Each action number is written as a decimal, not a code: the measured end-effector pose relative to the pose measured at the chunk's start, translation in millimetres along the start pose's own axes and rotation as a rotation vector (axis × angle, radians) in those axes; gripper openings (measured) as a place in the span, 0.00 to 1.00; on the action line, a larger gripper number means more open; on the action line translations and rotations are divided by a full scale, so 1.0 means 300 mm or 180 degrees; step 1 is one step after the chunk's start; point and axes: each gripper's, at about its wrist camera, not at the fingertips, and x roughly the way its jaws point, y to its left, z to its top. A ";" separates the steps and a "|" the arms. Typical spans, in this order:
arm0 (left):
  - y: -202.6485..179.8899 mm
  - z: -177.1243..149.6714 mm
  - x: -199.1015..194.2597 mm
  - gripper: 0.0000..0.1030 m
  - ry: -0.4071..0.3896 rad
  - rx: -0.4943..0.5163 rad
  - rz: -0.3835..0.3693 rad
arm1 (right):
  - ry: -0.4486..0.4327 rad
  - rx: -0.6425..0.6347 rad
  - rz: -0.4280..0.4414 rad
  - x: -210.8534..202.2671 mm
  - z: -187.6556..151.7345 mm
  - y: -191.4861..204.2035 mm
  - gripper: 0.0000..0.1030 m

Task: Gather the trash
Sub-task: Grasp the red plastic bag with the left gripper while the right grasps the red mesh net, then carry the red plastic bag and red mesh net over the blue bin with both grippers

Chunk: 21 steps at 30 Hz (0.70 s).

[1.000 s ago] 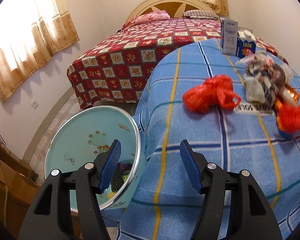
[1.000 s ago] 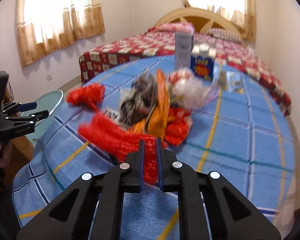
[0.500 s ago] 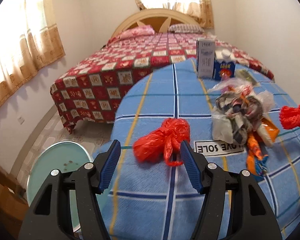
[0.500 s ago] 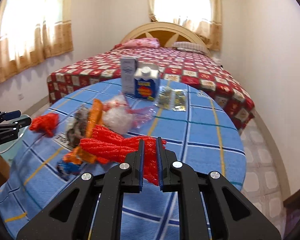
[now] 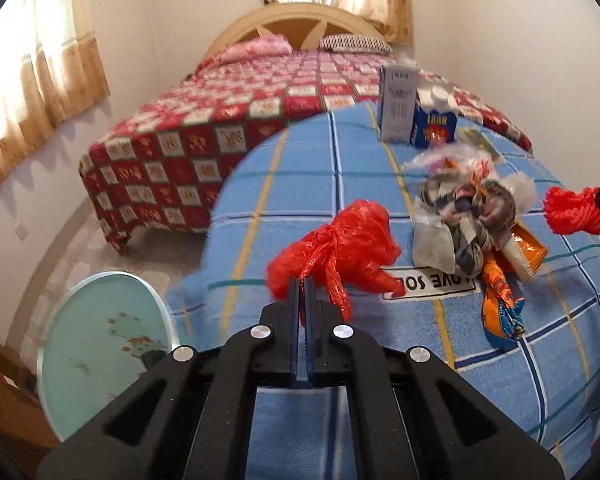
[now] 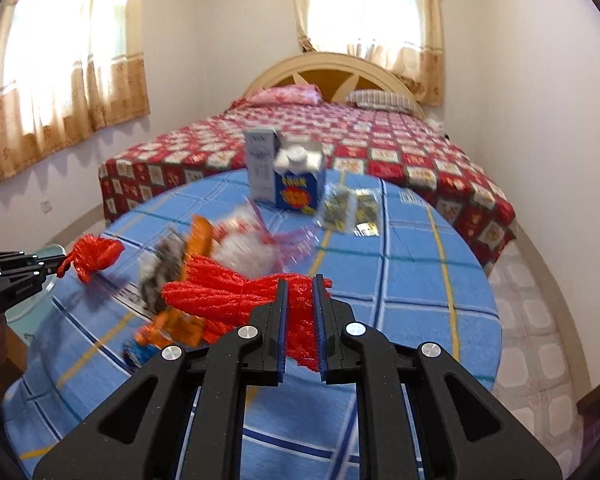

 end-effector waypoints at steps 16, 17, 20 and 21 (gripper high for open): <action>0.233 -0.062 -0.118 0.02 -0.0052 -0.0202 0.0606 | -0.0137 -0.0378 0.0562 0.121 0.161 0.347 0.12; 0.249 -0.067 -0.118 0.02 -0.0042 -0.0235 0.0637 | -0.0128 -0.0406 0.0605 0.137 0.167 0.375 0.12; 0.294 -0.078 -0.120 0.02 -0.0024 -0.0314 0.0722 | -0.0127 -0.0493 0.0696 0.169 0.182 0.449 0.13; 0.309 -0.083 -0.123 0.02 -0.0023 -0.0331 0.0757 | -0.0126 -0.0512 0.0715 0.176 0.182 0.466 0.13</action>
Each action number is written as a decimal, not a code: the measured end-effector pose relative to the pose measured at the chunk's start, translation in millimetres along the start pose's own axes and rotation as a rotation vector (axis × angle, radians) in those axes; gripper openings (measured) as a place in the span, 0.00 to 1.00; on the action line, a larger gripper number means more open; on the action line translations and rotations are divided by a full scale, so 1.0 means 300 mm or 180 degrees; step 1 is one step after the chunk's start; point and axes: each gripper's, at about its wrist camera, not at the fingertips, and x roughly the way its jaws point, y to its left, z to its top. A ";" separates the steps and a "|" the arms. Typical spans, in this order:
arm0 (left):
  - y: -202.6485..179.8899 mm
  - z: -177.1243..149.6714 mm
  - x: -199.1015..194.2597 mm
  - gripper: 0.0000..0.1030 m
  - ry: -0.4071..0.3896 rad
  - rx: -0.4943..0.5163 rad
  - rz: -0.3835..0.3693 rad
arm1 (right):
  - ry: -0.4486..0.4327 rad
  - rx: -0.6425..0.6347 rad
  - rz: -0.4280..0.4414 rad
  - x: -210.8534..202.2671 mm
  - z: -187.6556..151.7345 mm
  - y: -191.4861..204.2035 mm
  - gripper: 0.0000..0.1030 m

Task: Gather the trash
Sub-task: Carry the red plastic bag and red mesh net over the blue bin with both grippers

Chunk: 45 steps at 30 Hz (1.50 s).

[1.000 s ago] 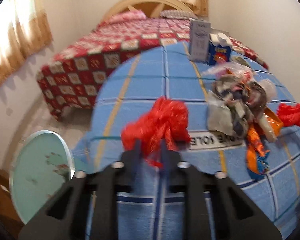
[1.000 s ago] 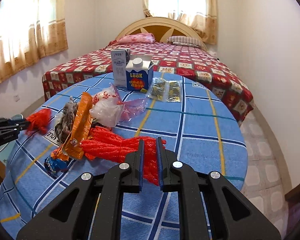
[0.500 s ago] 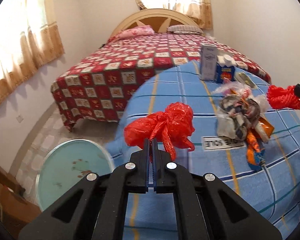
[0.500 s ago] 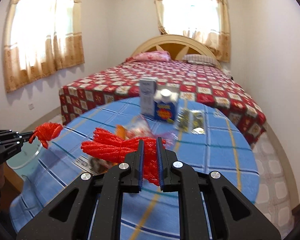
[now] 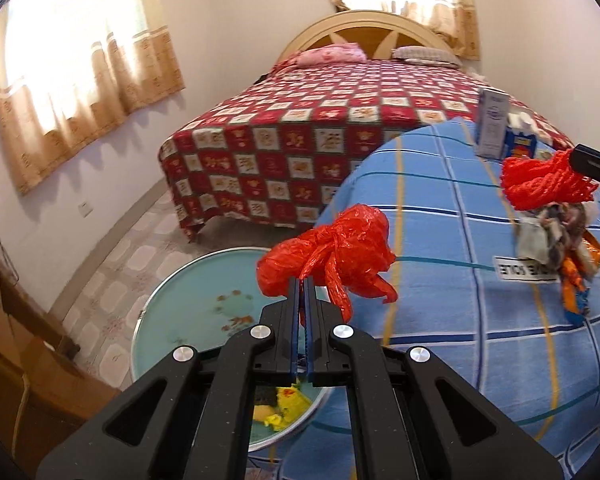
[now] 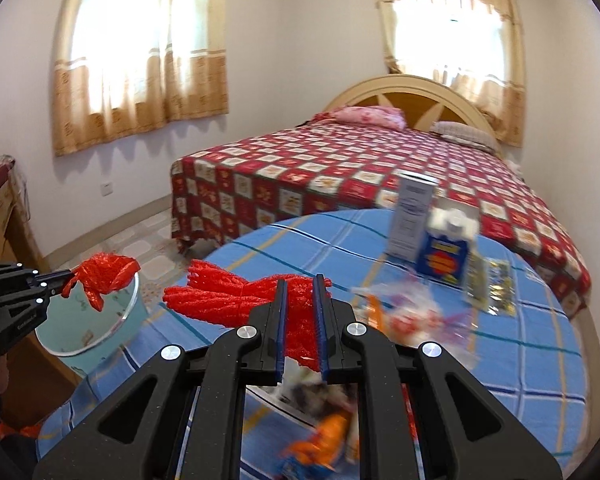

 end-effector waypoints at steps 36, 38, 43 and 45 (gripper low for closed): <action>0.328 -0.107 0.012 0.02 0.0212 -0.0338 0.0609 | 0.0143 -0.0655 0.0661 0.307 0.069 0.495 0.13; 0.337 -0.111 0.011 0.02 0.0220 -0.0353 0.0627 | 0.0157 -0.0683 0.0678 0.316 0.069 0.515 0.13; 0.363 -0.126 0.015 0.02 0.0262 -0.0381 0.0700 | 0.0189 -0.0751 0.0723 0.325 0.064 0.550 0.14; 0.371 -0.130 0.020 0.02 0.0278 -0.0398 0.0704 | 0.0203 -0.0774 0.0741 0.327 0.061 0.563 0.14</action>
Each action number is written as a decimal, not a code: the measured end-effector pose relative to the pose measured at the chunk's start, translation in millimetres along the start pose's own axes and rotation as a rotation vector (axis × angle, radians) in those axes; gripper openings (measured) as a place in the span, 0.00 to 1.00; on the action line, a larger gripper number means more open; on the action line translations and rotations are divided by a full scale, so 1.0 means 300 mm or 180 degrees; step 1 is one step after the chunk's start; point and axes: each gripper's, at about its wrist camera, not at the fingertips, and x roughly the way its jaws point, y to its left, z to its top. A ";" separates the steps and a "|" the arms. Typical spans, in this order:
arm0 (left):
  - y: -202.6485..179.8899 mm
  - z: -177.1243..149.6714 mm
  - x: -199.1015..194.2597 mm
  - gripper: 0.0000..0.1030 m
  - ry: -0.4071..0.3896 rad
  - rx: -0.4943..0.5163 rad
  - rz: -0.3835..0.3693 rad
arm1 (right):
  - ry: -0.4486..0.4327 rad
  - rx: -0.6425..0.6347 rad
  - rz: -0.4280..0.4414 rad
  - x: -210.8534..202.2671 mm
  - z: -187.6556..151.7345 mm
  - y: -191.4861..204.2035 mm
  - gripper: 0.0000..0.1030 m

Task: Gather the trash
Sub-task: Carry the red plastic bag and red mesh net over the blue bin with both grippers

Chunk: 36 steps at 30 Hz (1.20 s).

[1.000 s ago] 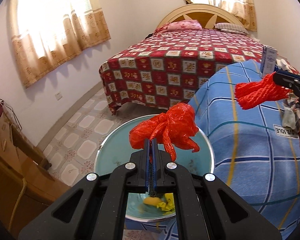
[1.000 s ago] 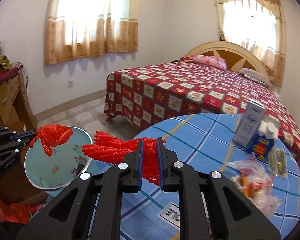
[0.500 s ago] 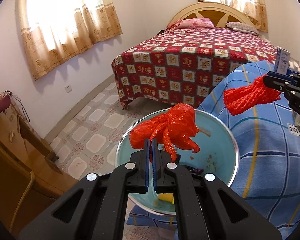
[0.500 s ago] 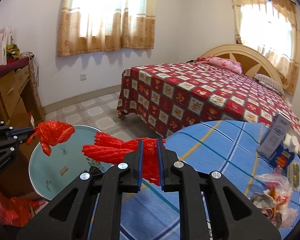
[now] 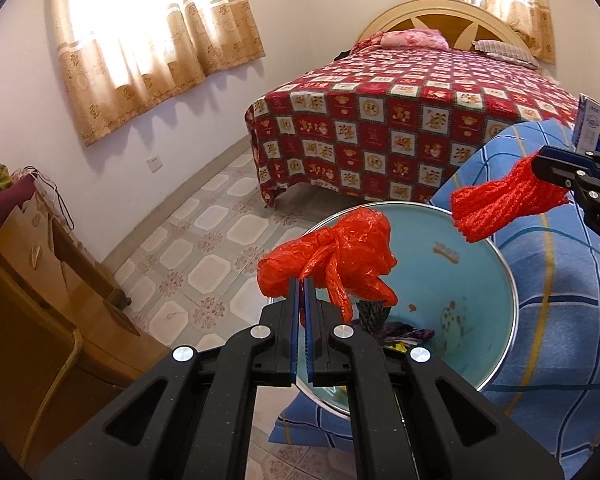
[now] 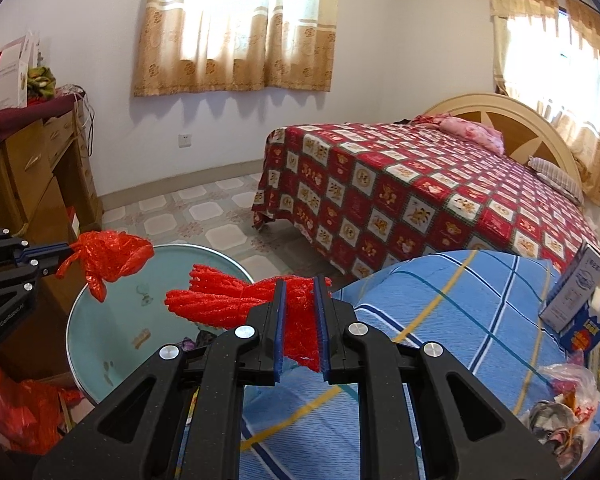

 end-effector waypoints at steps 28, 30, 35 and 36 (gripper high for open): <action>0.012 -0.010 0.010 0.02 0.0024 -0.0027 -0.0014 | 0.0015 -0.0079 0.0075 0.003 0.006 0.051 0.14; 0.012 -0.009 0.009 0.02 0.0020 -0.0025 -0.0014 | 0.0014 -0.0083 0.0079 0.004 0.005 0.052 0.14; 0.014 -0.009 0.010 0.03 0.0019 -0.0028 -0.0014 | 0.0016 -0.0089 0.0081 0.006 0.006 0.058 0.14; 0.013 -0.009 0.010 0.03 0.0022 -0.0029 -0.0018 | 0.0018 -0.0088 0.0080 0.005 0.006 0.056 0.14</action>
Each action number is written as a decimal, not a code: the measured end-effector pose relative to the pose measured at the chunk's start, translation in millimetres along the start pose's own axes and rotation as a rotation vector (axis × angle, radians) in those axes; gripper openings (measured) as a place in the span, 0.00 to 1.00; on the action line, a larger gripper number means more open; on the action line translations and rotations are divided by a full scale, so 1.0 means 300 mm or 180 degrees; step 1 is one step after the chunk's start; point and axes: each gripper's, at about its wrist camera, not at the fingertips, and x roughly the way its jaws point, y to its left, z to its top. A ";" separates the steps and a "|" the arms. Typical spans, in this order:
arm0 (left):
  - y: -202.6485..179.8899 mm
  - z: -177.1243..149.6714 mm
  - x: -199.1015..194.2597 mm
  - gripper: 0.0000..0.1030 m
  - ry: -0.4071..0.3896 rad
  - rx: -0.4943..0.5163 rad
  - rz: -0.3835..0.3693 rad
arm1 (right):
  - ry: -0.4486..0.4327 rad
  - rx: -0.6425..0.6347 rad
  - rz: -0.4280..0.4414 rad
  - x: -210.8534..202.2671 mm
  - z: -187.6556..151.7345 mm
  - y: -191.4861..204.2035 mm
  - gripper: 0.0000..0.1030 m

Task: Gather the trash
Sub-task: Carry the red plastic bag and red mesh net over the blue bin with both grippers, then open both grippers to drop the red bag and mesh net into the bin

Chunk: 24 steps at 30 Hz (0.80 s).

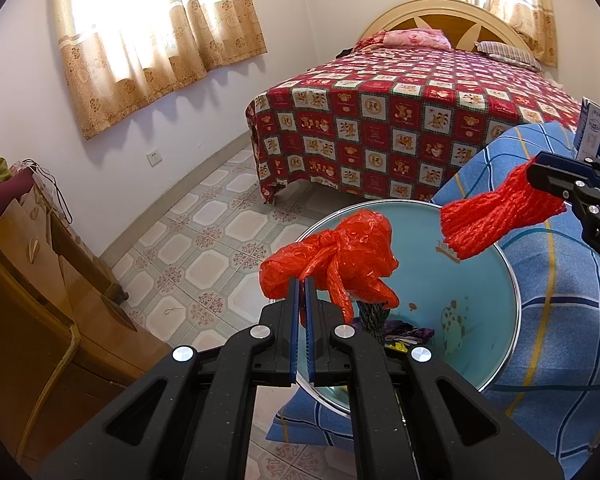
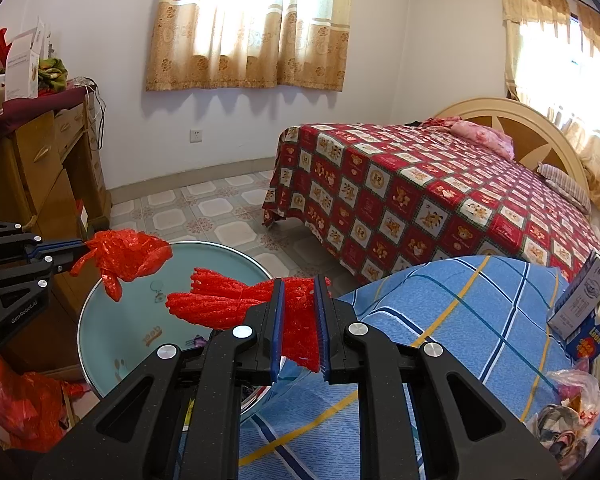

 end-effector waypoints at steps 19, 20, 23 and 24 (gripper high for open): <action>-0.018 0.012 -0.013 0.52 -0.0046 -0.0090 0.0013 | -0.0033 -0.0020 0.0116 -0.007 0.005 0.028 0.56; -0.022 0.014 -0.014 0.52 -0.0044 -0.0090 -0.0001 | -0.0028 -0.0007 0.0106 -0.006 0.003 0.025 0.57; -0.024 0.018 -0.015 0.62 -0.0047 -0.0106 0.0026 | -0.0034 0.0007 0.0064 -0.006 -0.005 0.026 0.65; -0.023 0.019 -0.014 0.64 -0.0047 -0.0111 0.0032 | -0.0028 0.0005 0.0059 -0.005 -0.008 0.027 0.65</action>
